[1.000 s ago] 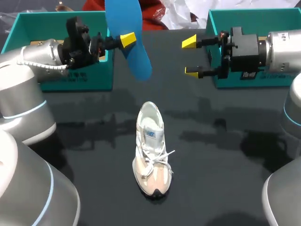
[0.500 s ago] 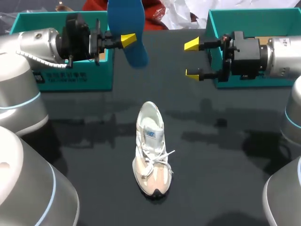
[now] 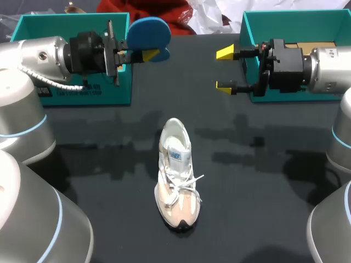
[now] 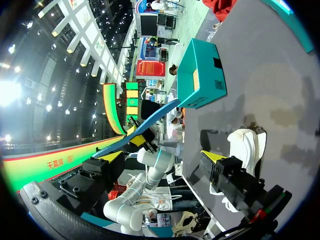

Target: Take the shoe out of the shoebox, open the shoe tongue, remove and reinsert the insole, then place the shoe into the shoebox

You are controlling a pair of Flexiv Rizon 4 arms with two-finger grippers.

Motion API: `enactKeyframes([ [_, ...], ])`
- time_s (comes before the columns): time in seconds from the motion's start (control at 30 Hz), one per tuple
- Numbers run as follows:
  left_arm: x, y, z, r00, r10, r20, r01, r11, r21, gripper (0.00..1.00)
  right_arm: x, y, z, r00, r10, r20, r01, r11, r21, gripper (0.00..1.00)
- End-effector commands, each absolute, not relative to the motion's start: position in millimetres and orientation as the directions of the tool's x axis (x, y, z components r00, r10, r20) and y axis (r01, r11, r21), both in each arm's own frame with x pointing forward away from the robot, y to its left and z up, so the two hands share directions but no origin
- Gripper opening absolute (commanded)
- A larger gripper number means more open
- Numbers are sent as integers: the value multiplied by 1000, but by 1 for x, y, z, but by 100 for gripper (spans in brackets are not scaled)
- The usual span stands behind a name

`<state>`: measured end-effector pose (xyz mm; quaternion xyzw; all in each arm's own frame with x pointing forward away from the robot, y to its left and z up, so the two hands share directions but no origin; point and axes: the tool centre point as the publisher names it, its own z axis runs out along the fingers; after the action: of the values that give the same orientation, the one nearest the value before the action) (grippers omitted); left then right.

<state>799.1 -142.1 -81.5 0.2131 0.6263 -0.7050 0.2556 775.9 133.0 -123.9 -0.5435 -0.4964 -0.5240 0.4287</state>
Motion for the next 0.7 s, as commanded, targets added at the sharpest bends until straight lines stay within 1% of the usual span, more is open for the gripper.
enactKeyframes([
  [0.03, 792, -143, -83, -665, -94, -741, 747, -66, -661, 0, 775, 135, -125, -42, 85, 996, 989, -141, 54, 100],
  [0.23, 789, -143, -82, -526, -98, -845, 850, -63, -522, 0, 775, 135, -125, -42, 83, 996, 989, -140, 54, 100],
  [0.4, 792, -144, -85, -452, -97, -887, 892, -54, -449, 0, 775, 135, -125, -42, 83, 996, 989, -140, 54, 100],
  [0.7, 797, -143, -91, -244, -100, -965, 970, -38, -241, 0, 775, 135, -125, -42, 83, 996, 989, -140, 54, 100],
])
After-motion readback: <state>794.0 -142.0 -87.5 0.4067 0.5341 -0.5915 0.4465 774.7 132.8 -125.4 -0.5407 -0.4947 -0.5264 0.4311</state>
